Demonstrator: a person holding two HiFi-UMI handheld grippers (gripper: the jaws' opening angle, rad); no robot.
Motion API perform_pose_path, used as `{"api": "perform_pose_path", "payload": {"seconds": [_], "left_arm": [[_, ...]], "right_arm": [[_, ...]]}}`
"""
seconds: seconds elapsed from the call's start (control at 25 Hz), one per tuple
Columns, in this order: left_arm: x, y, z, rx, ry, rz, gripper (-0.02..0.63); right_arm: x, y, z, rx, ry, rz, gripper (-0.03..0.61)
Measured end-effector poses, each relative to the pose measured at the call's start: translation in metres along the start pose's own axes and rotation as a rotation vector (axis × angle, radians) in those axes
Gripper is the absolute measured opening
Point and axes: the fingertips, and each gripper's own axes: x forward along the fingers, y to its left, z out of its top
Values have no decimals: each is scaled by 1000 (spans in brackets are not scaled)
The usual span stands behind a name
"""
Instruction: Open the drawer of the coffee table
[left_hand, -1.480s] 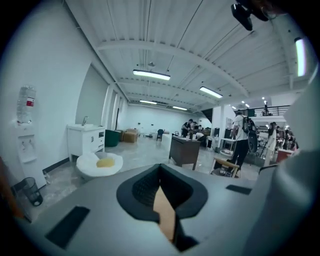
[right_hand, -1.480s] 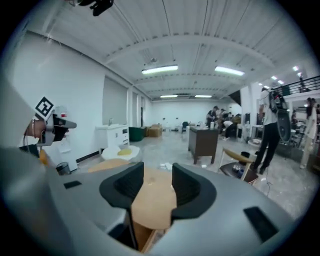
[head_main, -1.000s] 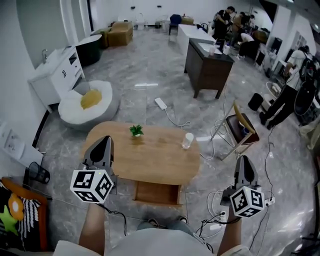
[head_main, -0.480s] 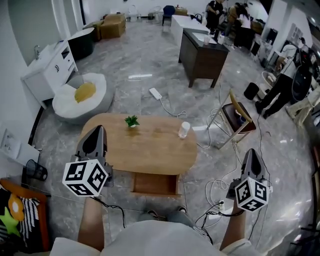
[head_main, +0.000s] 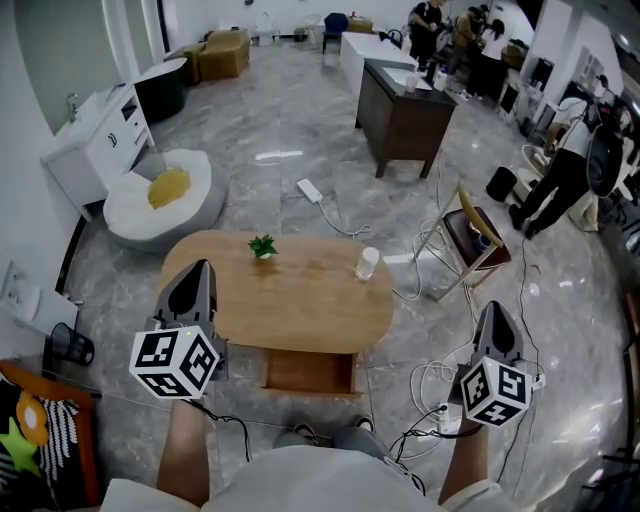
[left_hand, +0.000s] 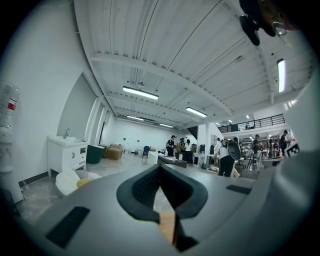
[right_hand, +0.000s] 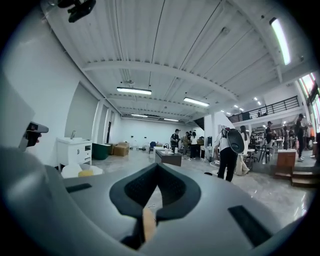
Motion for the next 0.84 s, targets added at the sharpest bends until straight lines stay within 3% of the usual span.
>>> {"api": "perform_pose_path", "payload": {"seconds": [0.84], "left_arm": [[-3, 5, -14, -27, 28, 5, -8]], "right_arm": [[-5, 18, -3, -5, 15, 10, -2]]}}
